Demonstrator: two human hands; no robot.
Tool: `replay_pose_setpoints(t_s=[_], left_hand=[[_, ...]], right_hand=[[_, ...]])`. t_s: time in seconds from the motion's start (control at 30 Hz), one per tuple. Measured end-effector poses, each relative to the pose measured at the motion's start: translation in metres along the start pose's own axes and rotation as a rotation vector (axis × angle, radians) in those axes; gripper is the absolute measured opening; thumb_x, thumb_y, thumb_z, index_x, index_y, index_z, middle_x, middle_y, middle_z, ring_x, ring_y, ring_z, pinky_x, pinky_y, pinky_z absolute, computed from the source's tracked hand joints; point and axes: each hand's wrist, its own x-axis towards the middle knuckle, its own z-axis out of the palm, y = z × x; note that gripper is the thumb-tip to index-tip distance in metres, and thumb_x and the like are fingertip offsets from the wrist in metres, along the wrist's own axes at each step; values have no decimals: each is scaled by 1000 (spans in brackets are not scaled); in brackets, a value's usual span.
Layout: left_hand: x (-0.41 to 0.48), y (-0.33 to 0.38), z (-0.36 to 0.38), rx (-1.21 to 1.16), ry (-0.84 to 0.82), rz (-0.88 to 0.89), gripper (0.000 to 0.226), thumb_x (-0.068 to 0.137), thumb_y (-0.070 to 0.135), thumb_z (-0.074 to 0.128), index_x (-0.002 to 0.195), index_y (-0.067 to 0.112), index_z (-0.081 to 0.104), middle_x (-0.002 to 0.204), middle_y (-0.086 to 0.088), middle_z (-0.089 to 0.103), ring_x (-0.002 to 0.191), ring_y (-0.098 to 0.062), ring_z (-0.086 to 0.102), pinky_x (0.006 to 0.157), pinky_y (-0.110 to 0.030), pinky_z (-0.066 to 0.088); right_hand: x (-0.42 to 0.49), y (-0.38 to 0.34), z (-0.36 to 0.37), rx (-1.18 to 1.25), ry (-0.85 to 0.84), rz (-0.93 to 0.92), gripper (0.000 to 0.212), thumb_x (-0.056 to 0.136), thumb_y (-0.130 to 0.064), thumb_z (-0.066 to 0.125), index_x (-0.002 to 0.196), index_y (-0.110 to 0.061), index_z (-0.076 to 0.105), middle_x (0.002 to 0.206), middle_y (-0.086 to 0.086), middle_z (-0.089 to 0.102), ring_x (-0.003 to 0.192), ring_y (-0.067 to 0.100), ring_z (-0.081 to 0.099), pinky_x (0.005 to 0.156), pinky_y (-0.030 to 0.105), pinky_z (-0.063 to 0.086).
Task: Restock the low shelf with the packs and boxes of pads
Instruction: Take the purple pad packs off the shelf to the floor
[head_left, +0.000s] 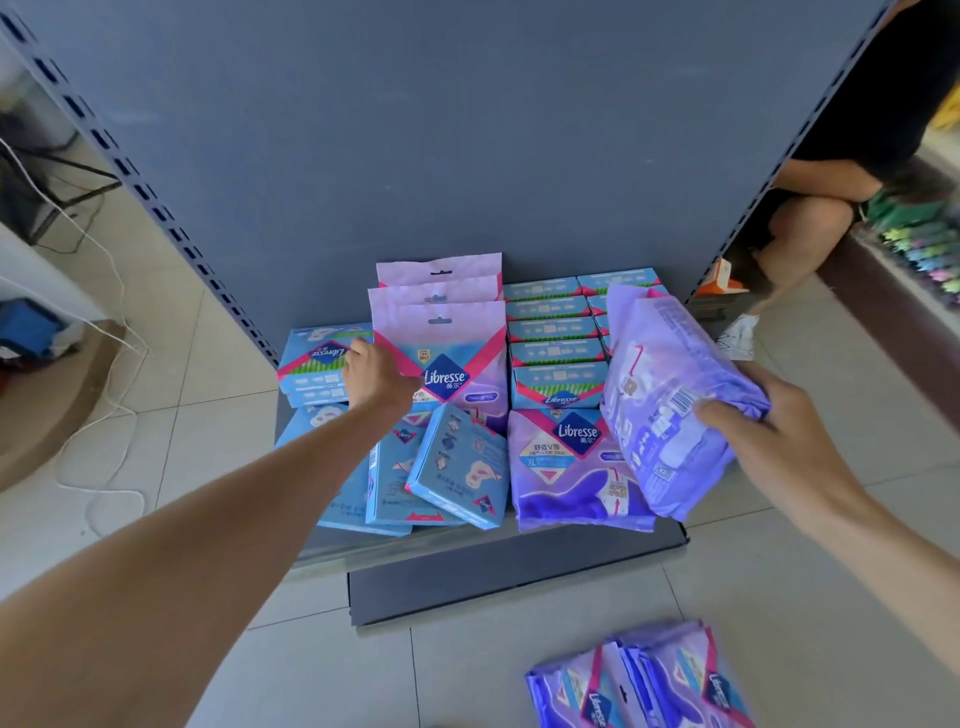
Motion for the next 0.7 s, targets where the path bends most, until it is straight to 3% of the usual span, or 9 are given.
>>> replay_pose_setpoints(t_s=[0.07,0.13,0.2,0.27,0.37,0.5,0.57,0.63,0.7], left_hand=[[3,-2,2,-6,24,14,65,75,24,80,120,-6,45,121,-22,52,116,-37,48,96,-43,42],[8,-5,0,-49,48,8,46,76,23,78,106,-5,57,109,-21,60,101,-35,54,77,-41,43],[12,-9,-5,-126,65,27,22,78,18,74,84,0,63,89,-20,64,82,-33,54,63,-34,35],[14,-12,-11,-200,87,92,18,80,14,71,76,8,55,87,-17,60,81,-33,51,64,-31,33],[10,-6,-23,-289,117,280,10,92,13,59,91,7,52,98,-14,58,84,-31,51,69,-32,37],[6,14,-57,-421,220,324,19,100,25,41,102,6,40,88,-13,59,74,-33,53,63,-41,44],[5,24,-72,-532,231,268,20,100,30,40,97,11,35,90,-9,56,82,-32,56,72,-43,47],[0,35,-77,-606,181,186,27,99,37,40,94,10,37,90,-6,53,81,-27,52,69,-38,44],[-9,48,-71,-625,95,119,36,98,40,42,80,9,43,81,-6,51,74,-24,47,65,-33,38]], right_hand=[[2,-3,6,48,12,22,18,86,2,57,95,-13,63,81,0,67,65,3,59,61,13,45],[5,-3,10,103,28,58,9,84,-5,61,91,-10,64,83,6,68,74,11,60,70,24,46],[6,-5,14,139,38,98,18,76,-18,64,92,-11,65,86,7,70,80,17,61,79,34,46],[7,-9,15,209,50,127,22,69,-22,63,89,-13,67,85,4,70,81,18,62,83,37,47],[8,-19,17,320,58,104,18,79,-7,63,93,-17,67,89,2,69,85,19,62,84,37,47],[8,-34,21,419,79,57,29,82,-2,60,108,-15,64,98,4,69,90,20,64,85,35,49],[7,-46,25,559,91,83,20,84,1,56,95,-13,65,86,3,67,79,16,65,76,28,50],[6,-58,26,758,85,137,20,85,0,51,81,-15,63,78,0,64,70,13,64,71,24,50],[5,-63,23,926,48,159,20,89,-6,46,89,-16,64,82,1,68,74,15,66,72,24,53]])
